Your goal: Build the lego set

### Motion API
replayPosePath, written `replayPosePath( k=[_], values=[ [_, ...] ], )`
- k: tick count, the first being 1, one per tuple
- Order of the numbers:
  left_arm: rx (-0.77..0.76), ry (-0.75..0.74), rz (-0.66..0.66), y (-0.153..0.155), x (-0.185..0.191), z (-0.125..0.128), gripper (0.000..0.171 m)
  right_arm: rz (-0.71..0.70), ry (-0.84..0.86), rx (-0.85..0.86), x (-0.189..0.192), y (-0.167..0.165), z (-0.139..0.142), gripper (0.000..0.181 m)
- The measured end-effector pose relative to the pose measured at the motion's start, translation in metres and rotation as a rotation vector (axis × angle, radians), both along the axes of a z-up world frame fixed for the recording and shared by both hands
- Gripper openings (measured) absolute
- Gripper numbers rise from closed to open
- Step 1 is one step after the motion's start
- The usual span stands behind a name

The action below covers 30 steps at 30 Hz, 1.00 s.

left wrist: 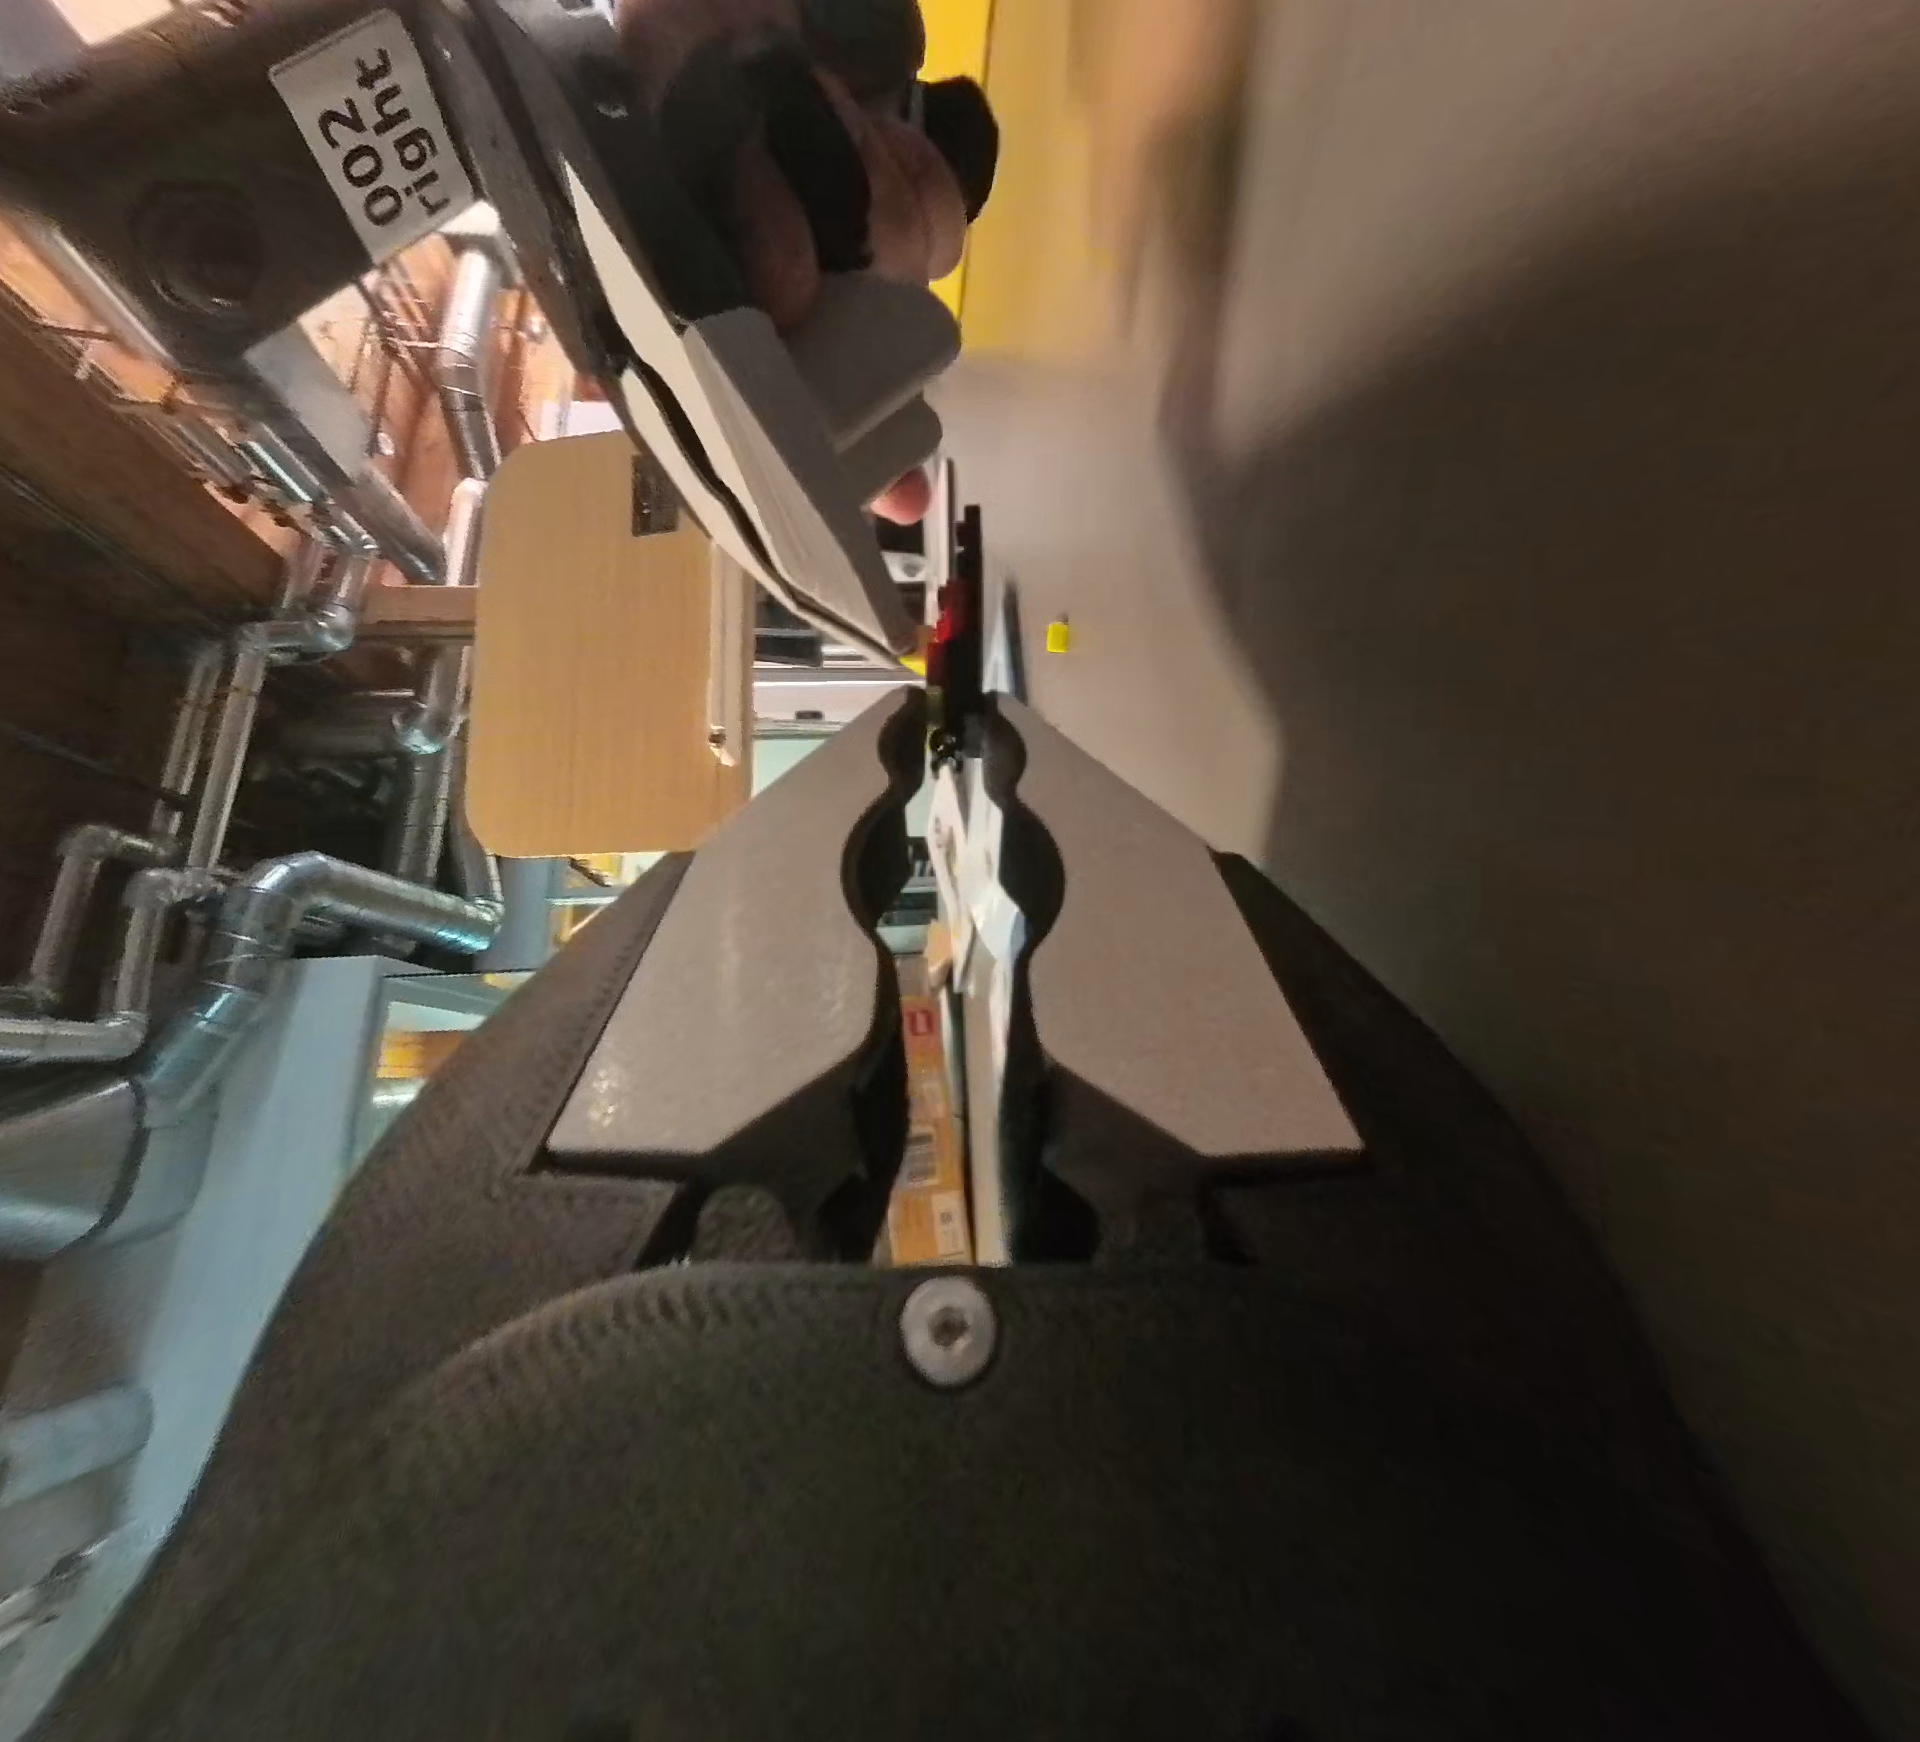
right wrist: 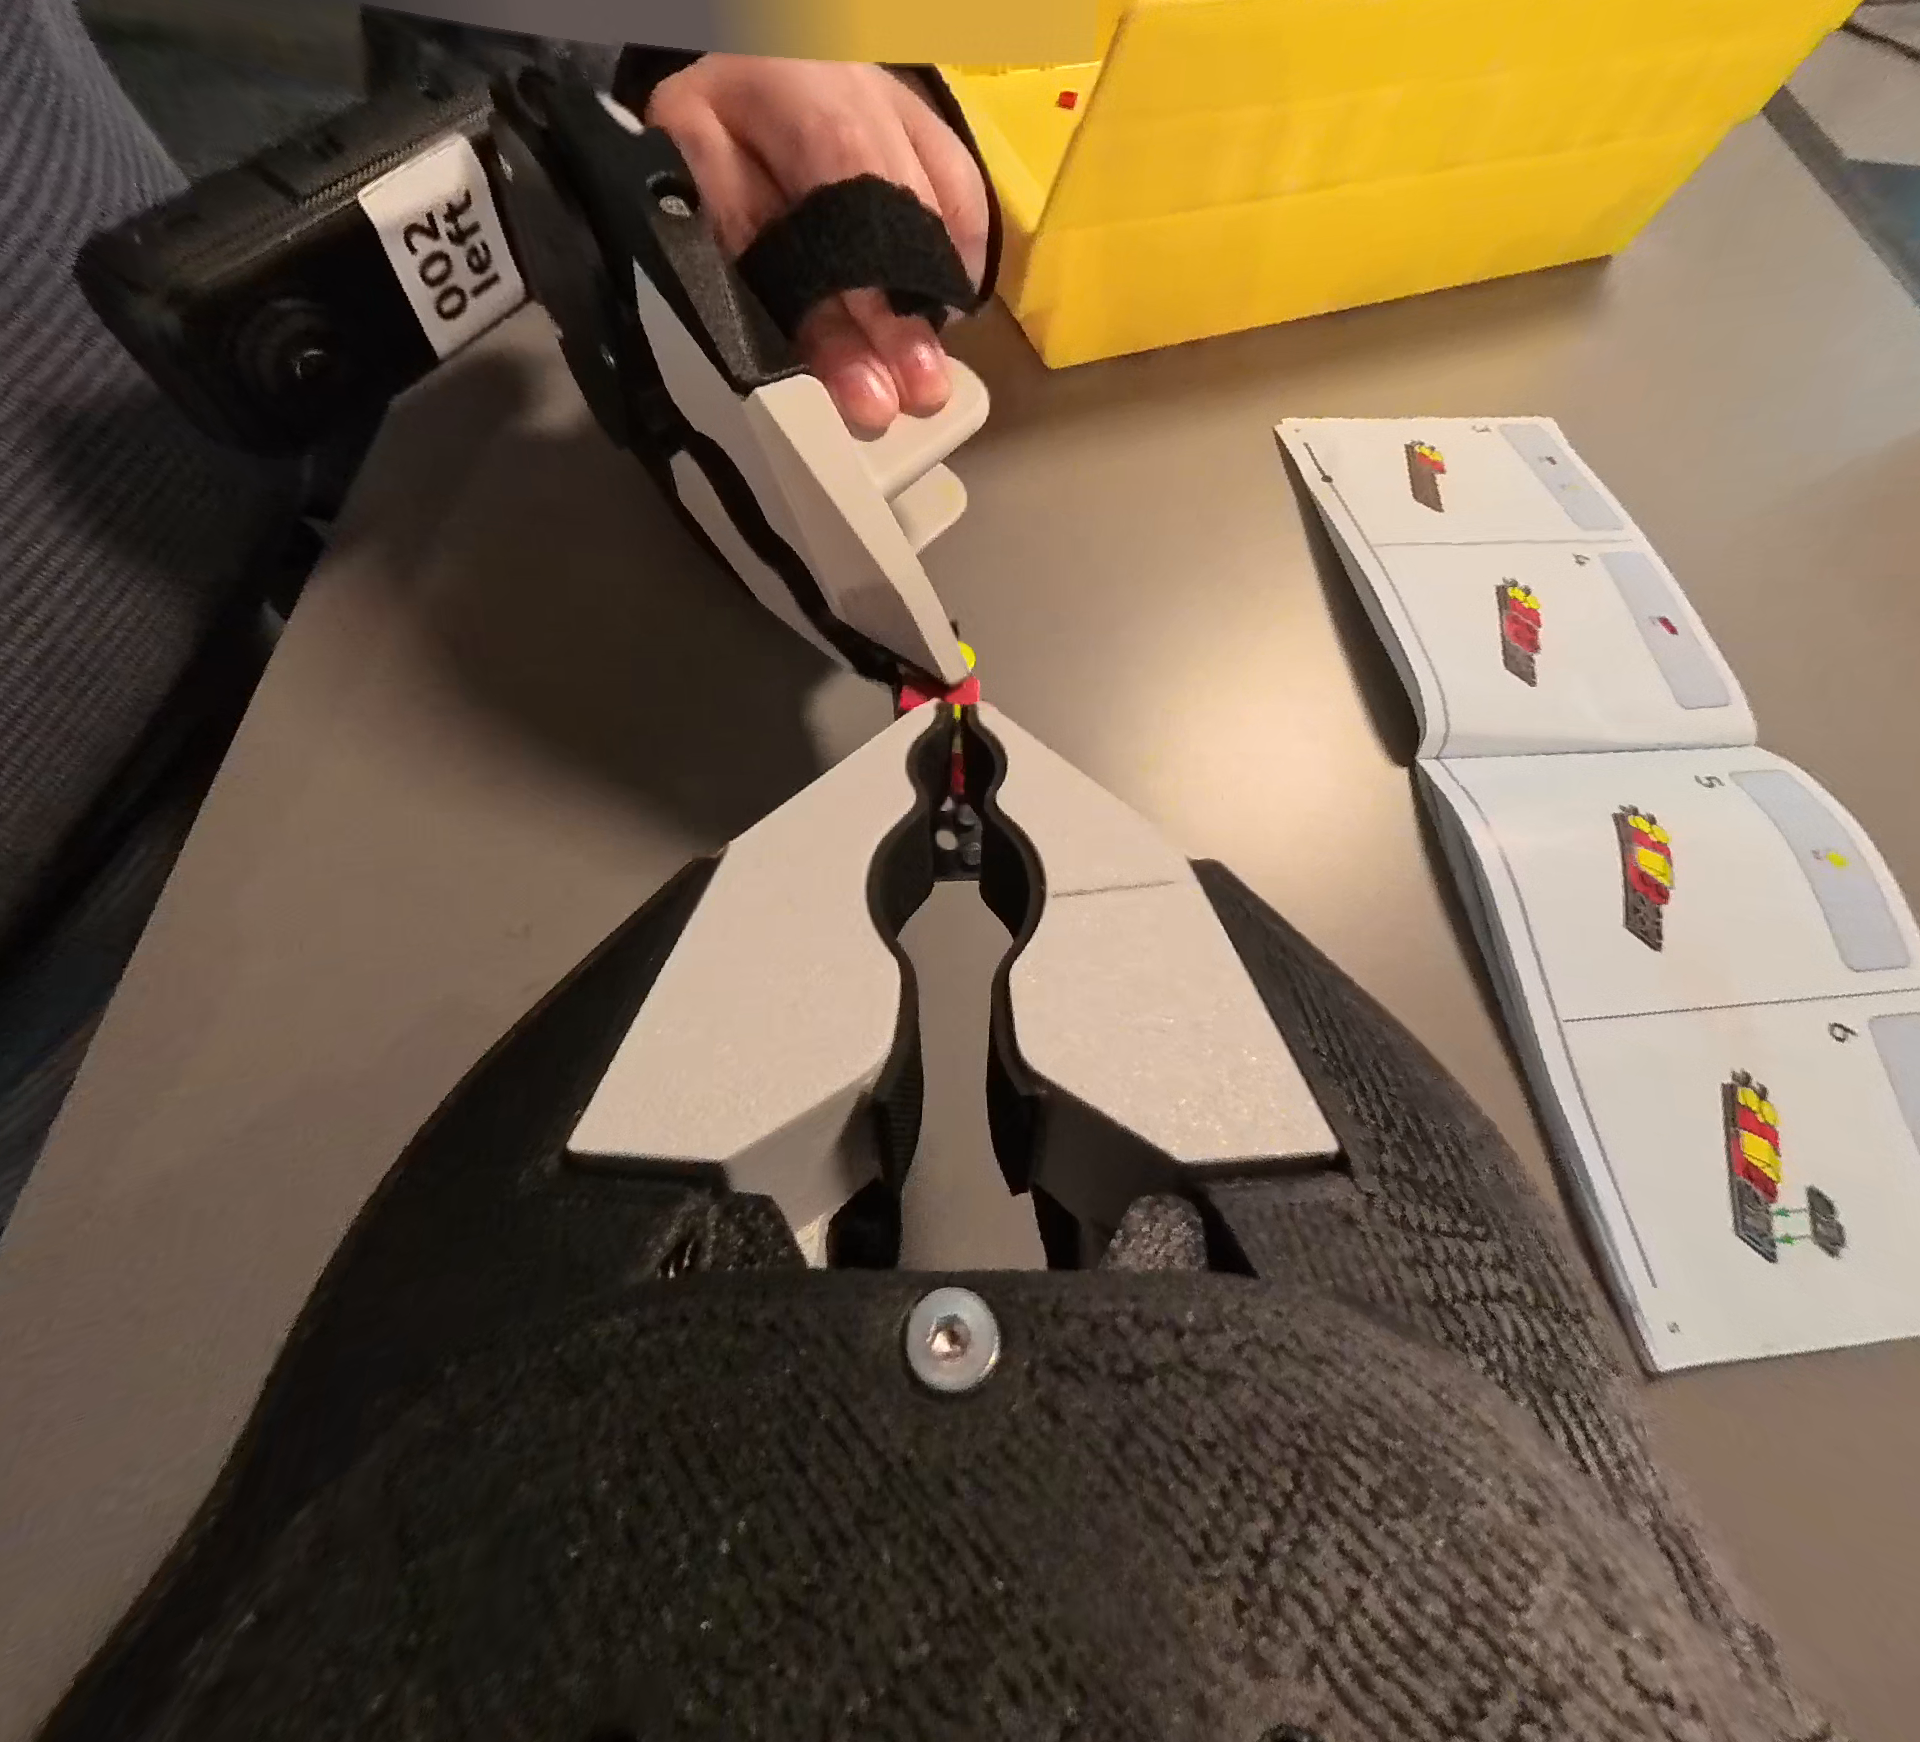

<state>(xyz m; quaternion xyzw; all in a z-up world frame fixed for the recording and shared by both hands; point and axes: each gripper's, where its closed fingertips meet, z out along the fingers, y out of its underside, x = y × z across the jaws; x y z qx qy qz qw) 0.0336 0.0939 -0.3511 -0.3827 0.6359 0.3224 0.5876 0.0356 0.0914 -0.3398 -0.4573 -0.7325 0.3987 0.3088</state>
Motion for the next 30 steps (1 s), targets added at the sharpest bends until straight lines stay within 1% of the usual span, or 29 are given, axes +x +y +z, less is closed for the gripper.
replayPosePath(
  k=[9,26,28,29,30],
  values=[
    [0.036,0.000,-0.007,-0.001,0.001,0.004,0.009,0.009,0.008,0.037,0.001,-0.003,0.003,0.000],
    [0.053,-0.001,-0.016,-0.001,0.003,0.006,0.009,0.026,0.013,0.045,0.003,-0.005,0.003,0.002],
    [0.050,-0.004,-0.013,-0.001,0.003,0.006,0.010,0.025,0.025,0.051,0.004,-0.004,0.005,0.006],
    [0.049,-0.007,-0.009,0.000,0.002,0.006,0.010,0.023,0.047,0.054,0.004,-0.003,0.009,0.013],
    [0.045,-0.011,-0.003,0.001,0.002,0.006,0.010,0.023,0.082,0.063,0.004,-0.003,0.013,0.023]
  ],
)
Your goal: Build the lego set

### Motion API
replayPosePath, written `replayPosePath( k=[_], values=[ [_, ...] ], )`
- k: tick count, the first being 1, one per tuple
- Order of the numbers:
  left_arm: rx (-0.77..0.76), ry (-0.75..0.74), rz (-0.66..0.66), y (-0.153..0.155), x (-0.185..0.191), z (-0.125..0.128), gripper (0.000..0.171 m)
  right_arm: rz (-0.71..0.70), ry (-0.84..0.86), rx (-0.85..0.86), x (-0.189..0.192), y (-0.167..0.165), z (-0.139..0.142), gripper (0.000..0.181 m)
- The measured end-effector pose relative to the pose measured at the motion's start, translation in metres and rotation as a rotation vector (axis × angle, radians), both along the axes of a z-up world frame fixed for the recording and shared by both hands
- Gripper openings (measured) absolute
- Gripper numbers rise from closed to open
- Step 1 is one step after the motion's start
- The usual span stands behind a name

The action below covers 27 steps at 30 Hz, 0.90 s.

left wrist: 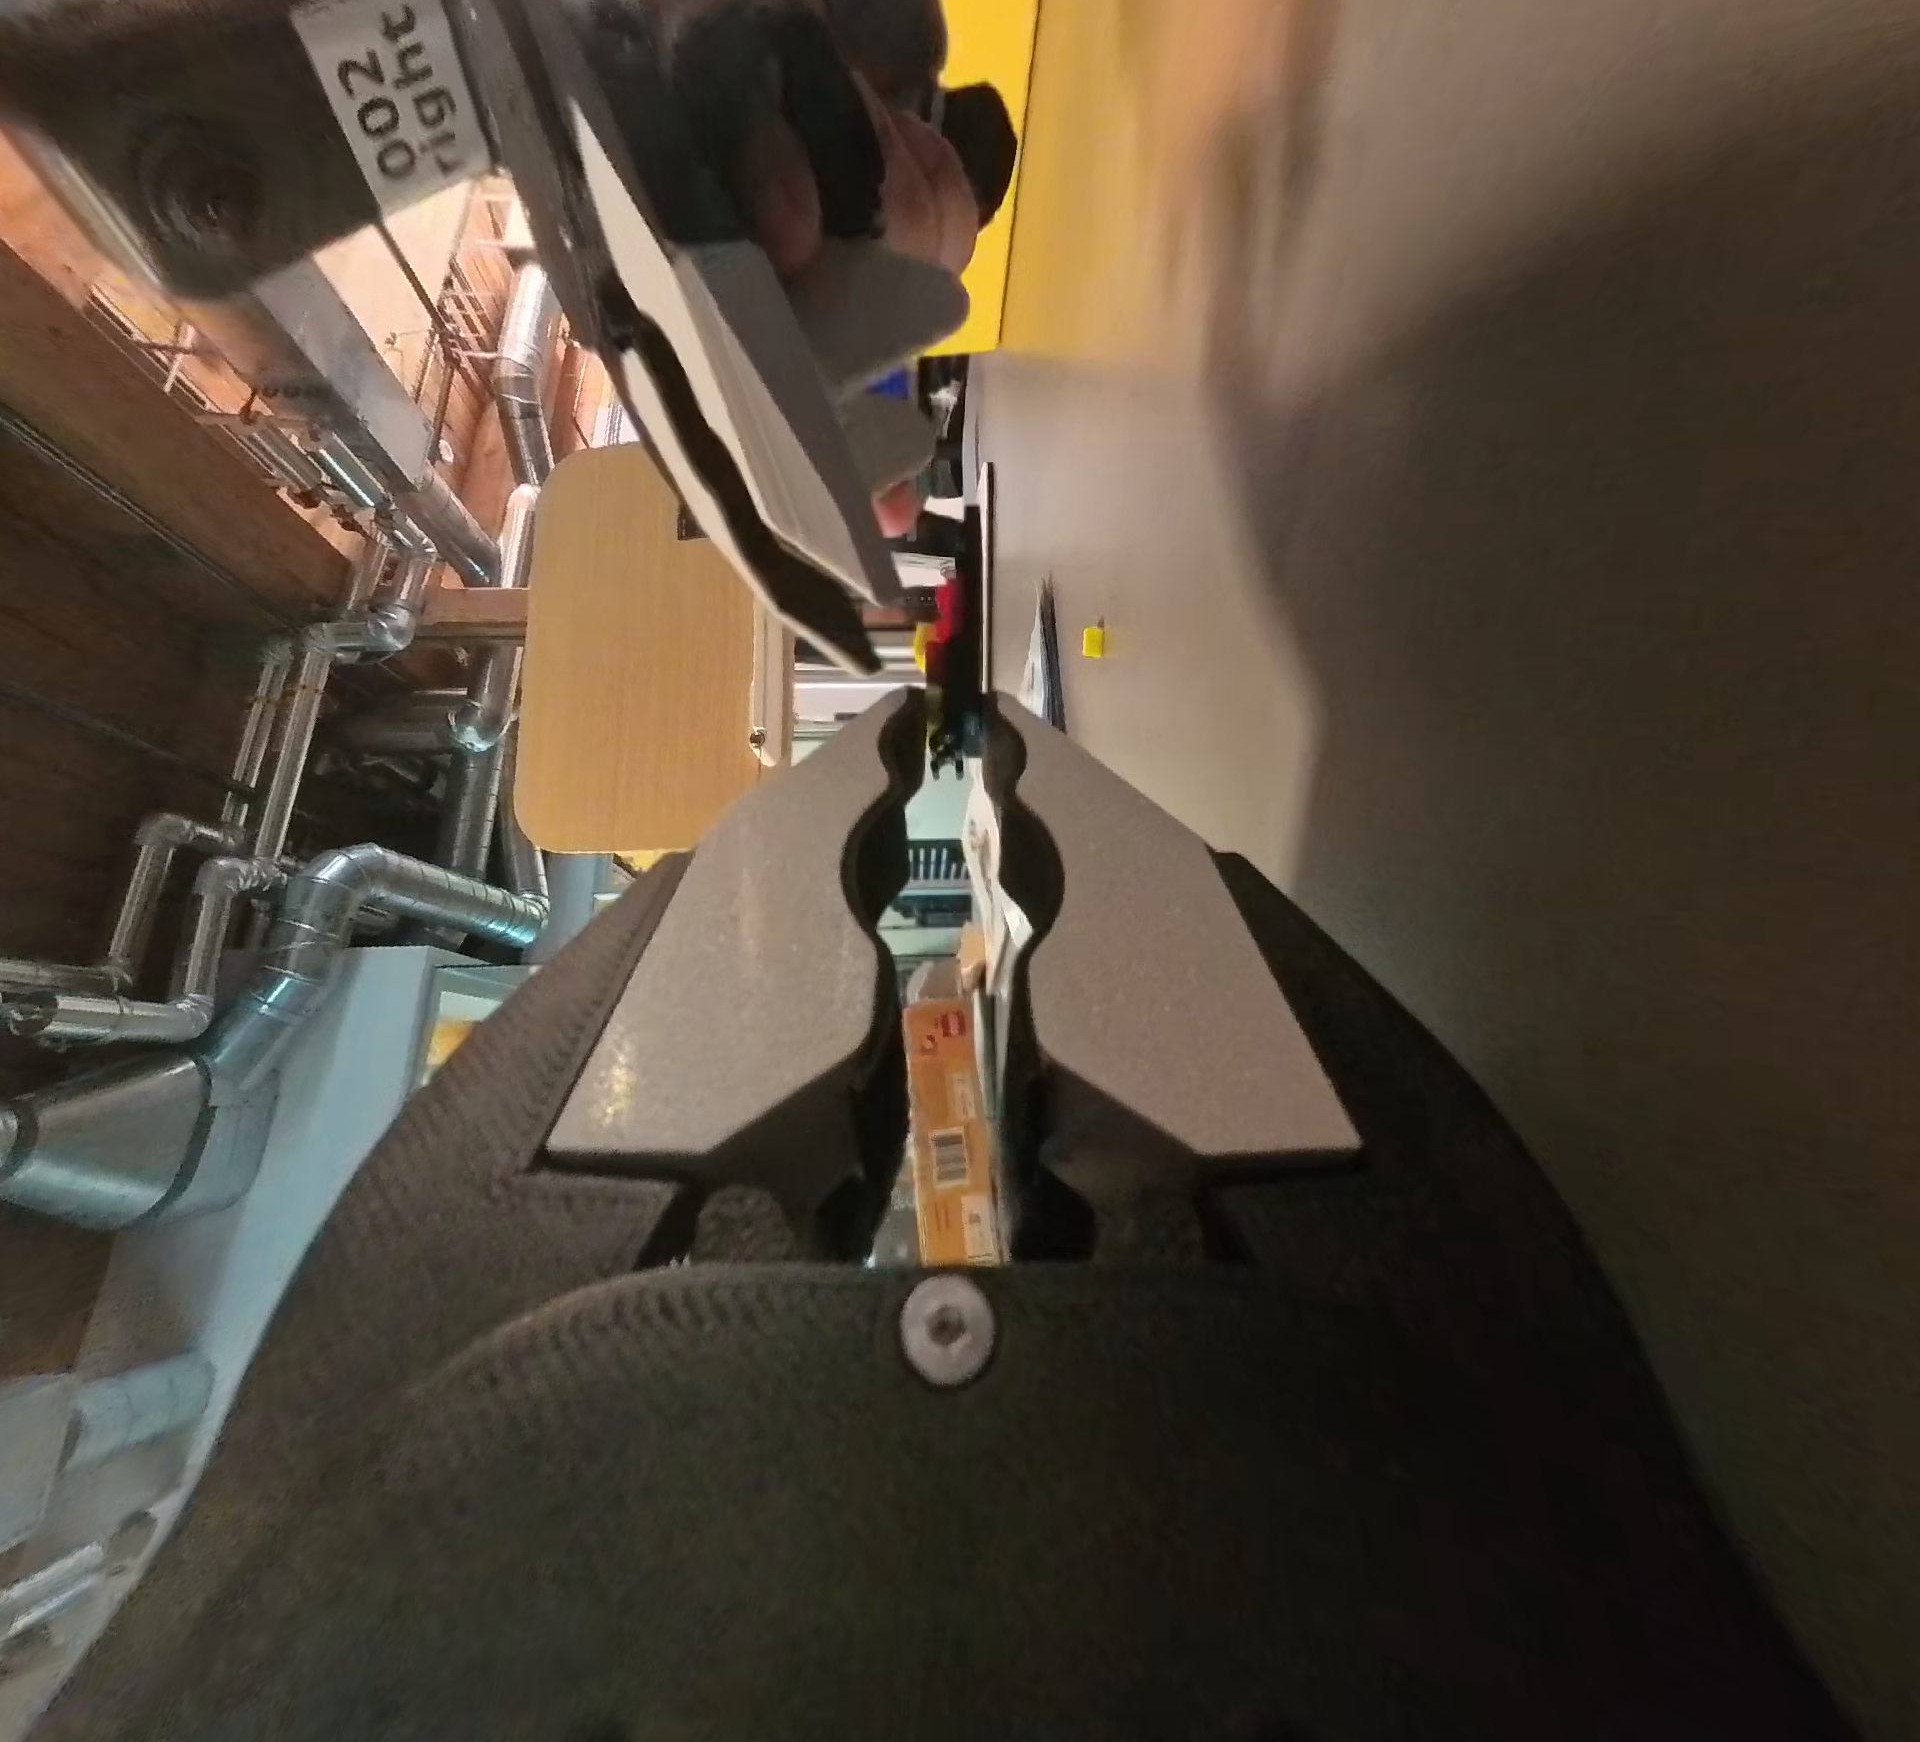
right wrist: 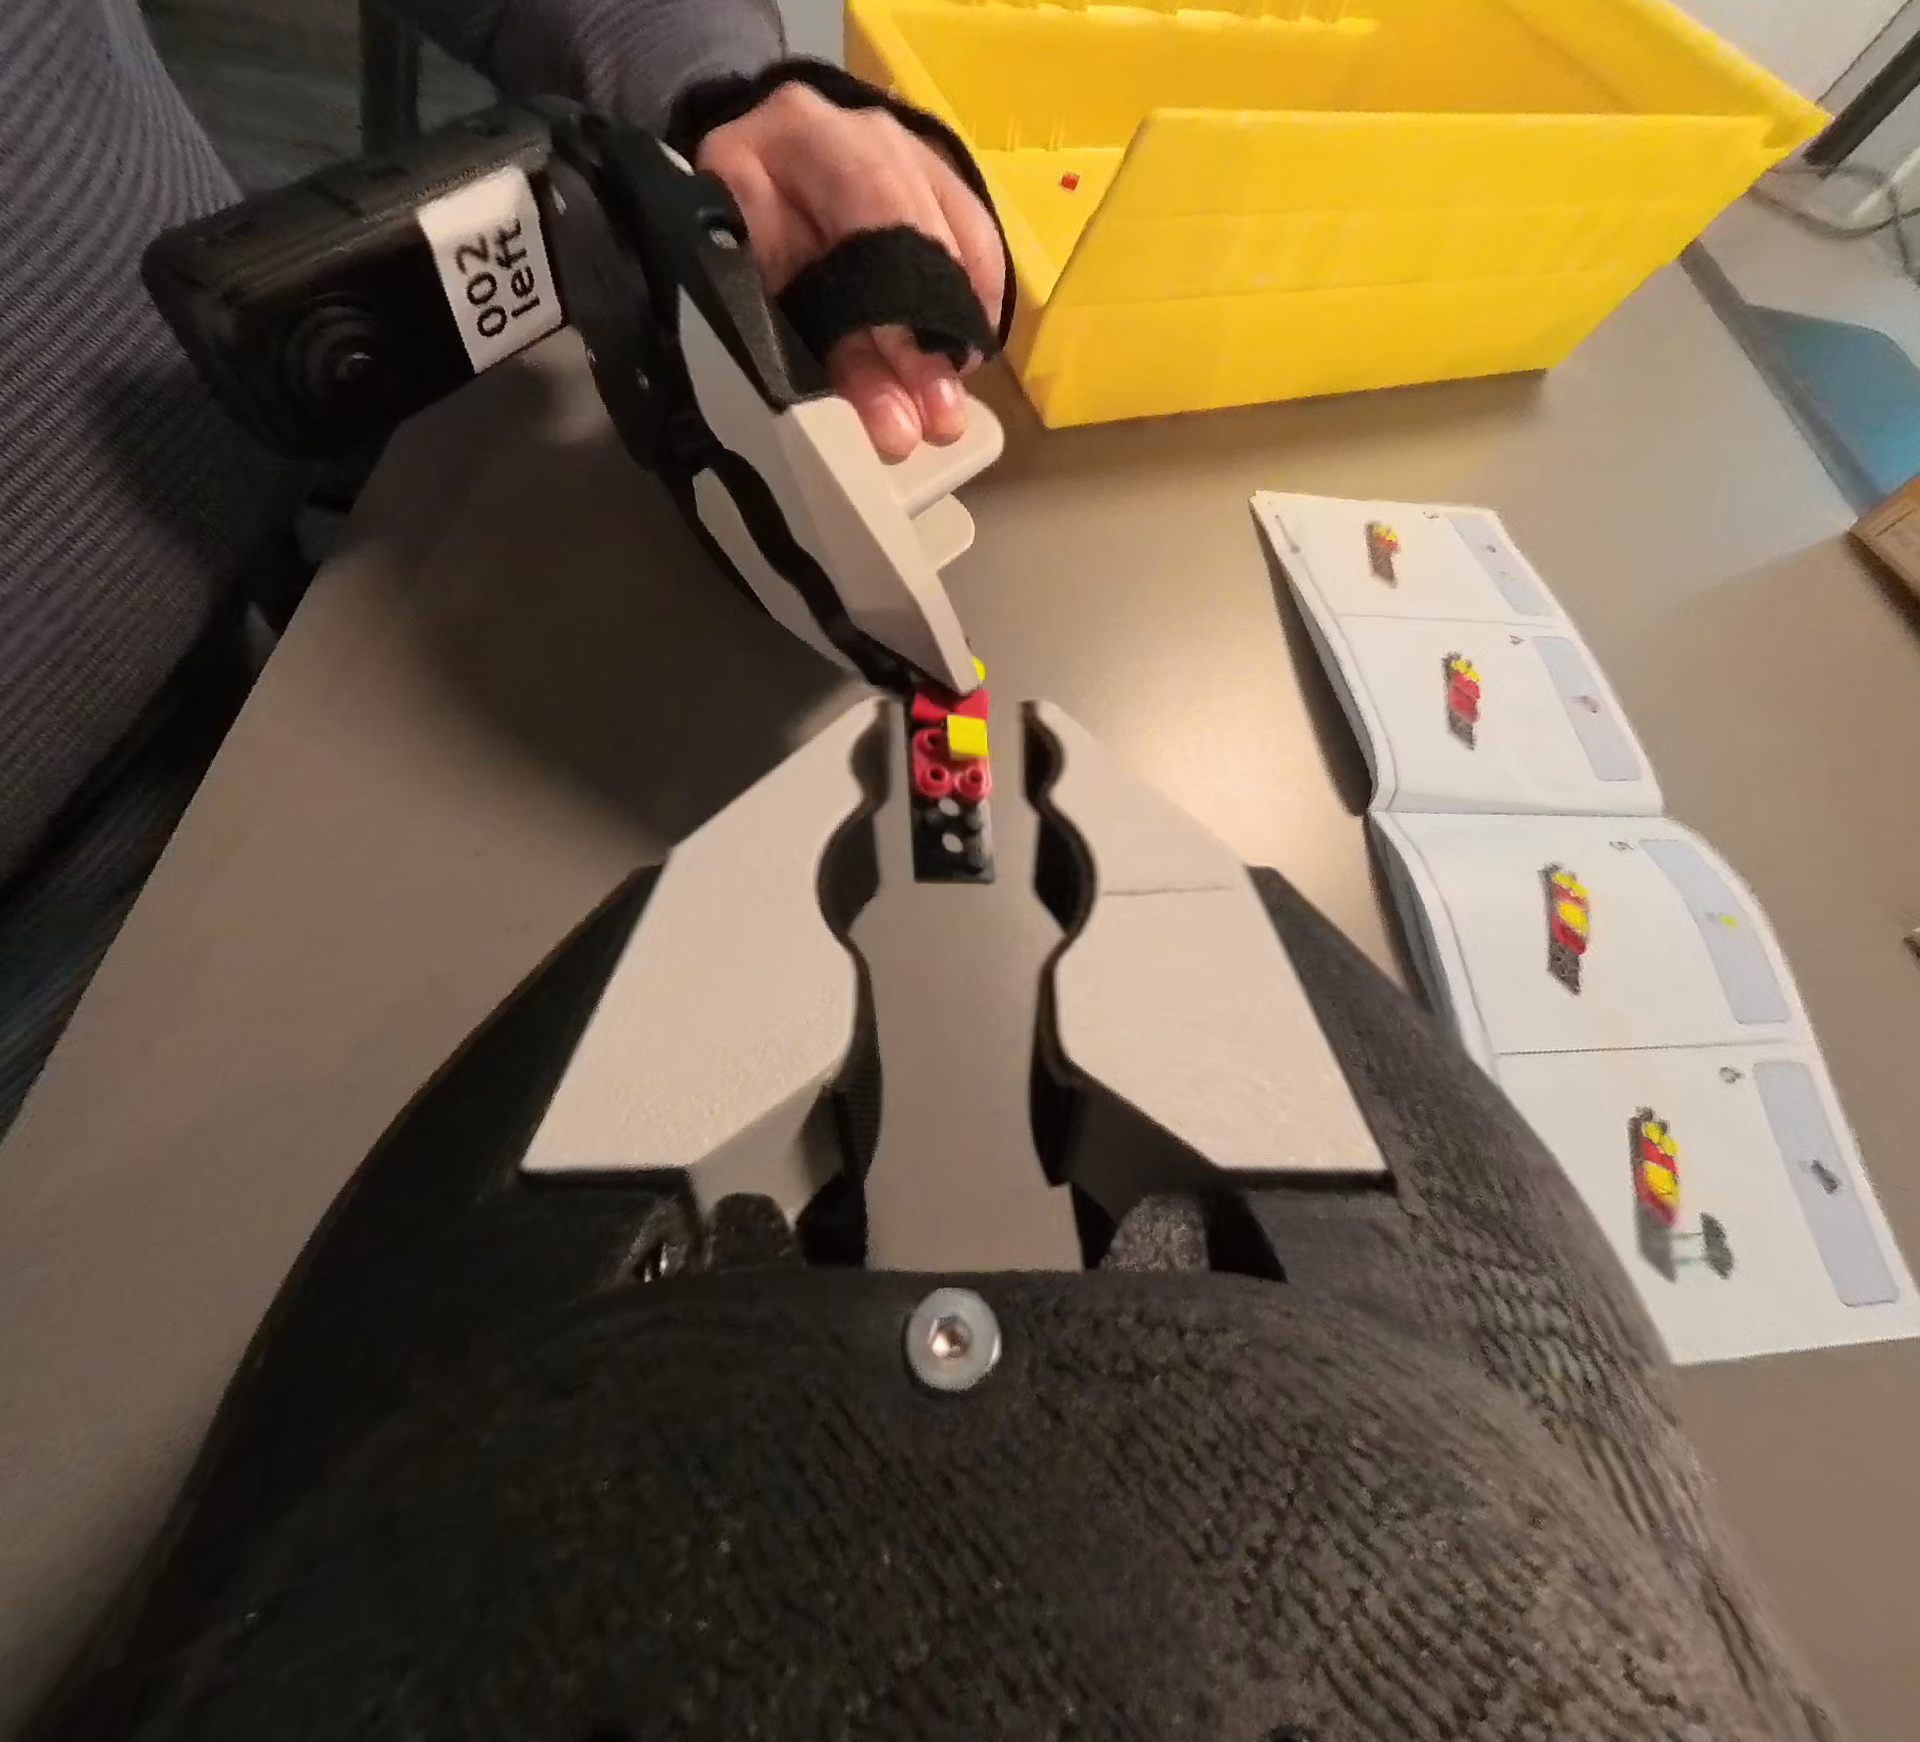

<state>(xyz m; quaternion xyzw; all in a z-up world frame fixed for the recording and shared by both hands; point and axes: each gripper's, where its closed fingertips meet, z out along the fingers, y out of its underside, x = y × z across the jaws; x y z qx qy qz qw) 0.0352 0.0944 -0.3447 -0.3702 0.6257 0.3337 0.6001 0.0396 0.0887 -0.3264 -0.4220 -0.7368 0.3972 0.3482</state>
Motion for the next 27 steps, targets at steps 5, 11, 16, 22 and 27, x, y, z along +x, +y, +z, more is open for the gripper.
replayPosePath(
  k=[5,11,16,22,27],
  values=[
    [-0.023,-0.041,0.040,0.005,-0.006,0.003,0.010,-0.067,0.182,0.509,-0.006,0.010,0.006,0.059],
    [-0.049,-0.063,0.071,0.009,-0.010,0.003,0.009,-0.113,0.199,0.935,-0.016,0.016,-0.012,0.046],
    [-0.059,-0.066,0.080,0.010,-0.011,0.002,0.010,-0.162,0.223,1.007,-0.020,0.019,-0.010,0.027],
    [-0.063,-0.061,0.082,0.011,-0.011,0.001,0.010,-0.150,0.198,1.026,-0.023,0.016,-0.018,0.012],
    [-0.066,-0.058,0.077,0.010,-0.010,0.001,0.009,-0.157,0.188,0.959,-0.023,0.015,-0.018,0.011]
  ],
)
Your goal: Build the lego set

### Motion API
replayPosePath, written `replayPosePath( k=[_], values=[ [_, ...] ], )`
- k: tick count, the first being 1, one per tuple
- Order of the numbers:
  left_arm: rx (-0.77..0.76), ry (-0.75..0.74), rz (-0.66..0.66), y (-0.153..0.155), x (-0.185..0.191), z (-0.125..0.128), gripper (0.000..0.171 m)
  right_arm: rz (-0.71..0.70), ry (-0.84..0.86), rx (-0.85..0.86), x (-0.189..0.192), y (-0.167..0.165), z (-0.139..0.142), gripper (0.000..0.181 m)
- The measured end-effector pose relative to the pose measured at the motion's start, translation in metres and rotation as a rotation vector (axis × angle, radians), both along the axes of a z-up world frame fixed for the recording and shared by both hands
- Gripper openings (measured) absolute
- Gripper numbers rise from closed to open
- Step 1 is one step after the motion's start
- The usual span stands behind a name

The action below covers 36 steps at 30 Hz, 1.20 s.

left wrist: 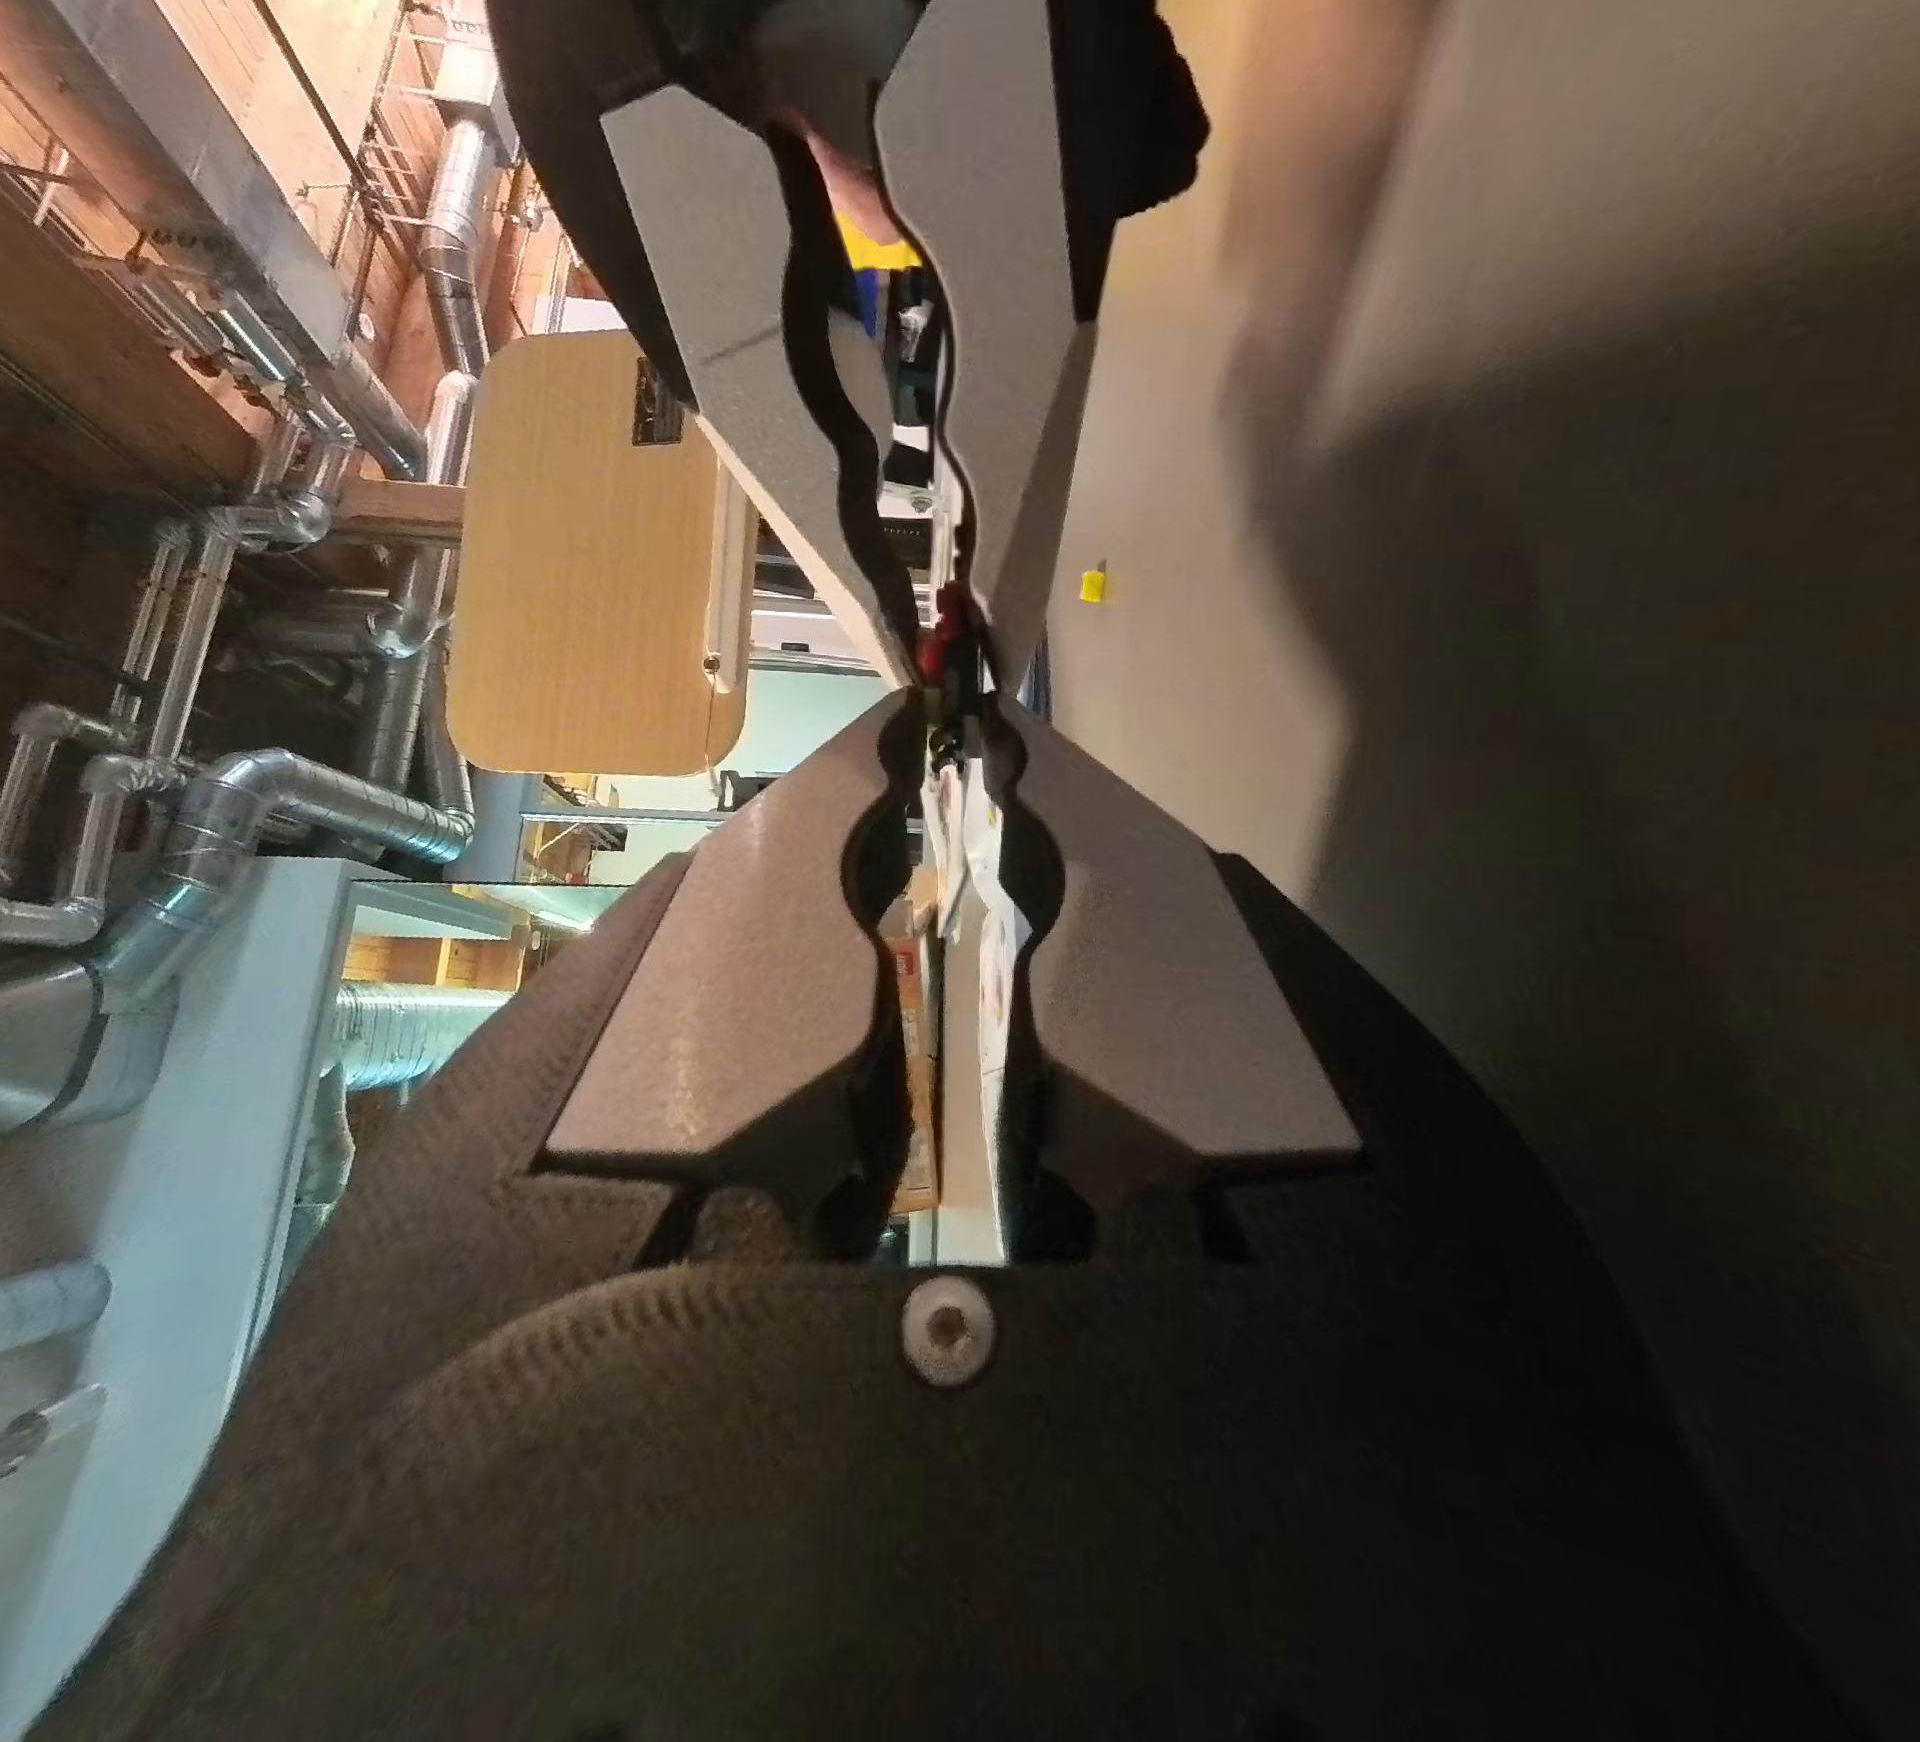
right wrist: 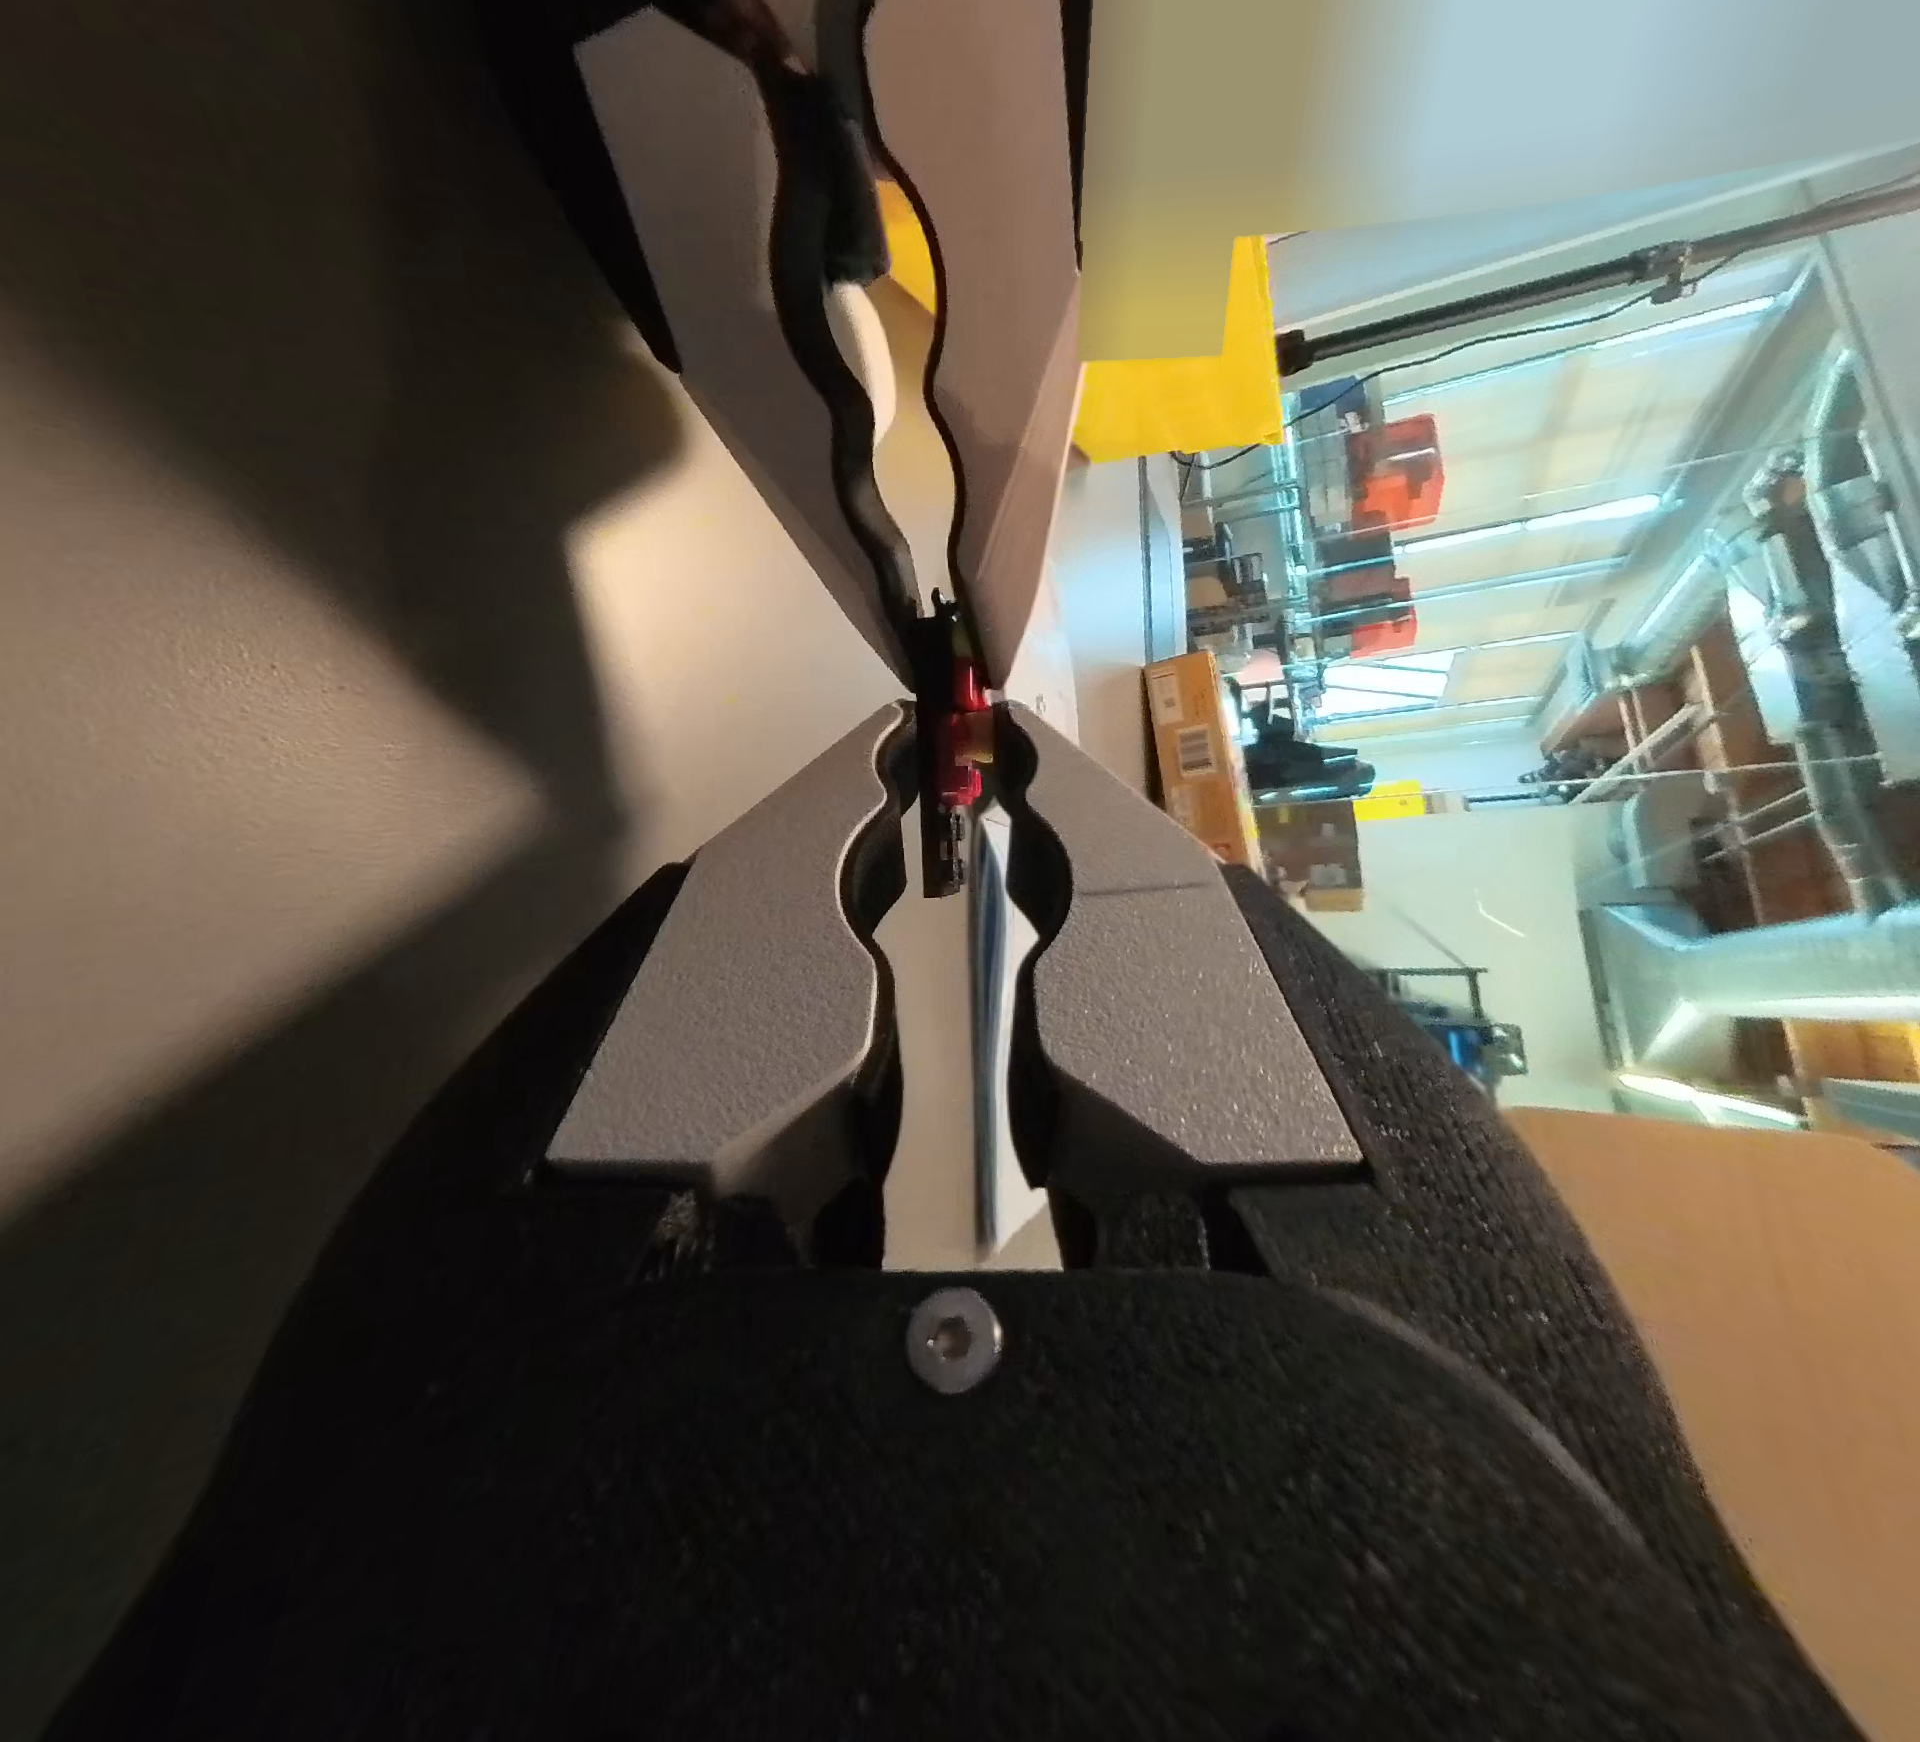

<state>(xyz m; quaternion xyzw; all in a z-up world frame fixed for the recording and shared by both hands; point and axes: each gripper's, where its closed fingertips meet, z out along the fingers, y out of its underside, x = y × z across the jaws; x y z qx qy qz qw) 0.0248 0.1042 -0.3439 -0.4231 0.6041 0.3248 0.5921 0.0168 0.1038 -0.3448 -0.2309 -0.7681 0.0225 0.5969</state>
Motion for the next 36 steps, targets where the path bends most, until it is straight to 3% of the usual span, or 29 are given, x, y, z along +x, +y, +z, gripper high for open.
replayPosePath(
  k=[12,21,36],
  values=[
    [-0.058,0.013,-0.011,-0.002,0.001,-0.008,0.009,-0.008,-0.060,-0.152,0.001,-0.002,-0.009,0.011],
    [-0.213,-0.059,0.009,0.002,-0.002,-0.019,0.009,-0.052,-0.092,-0.375,-0.001,0.001,-0.021,0.013],
    [-0.391,-0.133,-0.043,-0.004,0.003,-0.031,0.011,0.020,-0.174,-0.499,0.004,-0.006,-0.032,0.011]
  ],
)
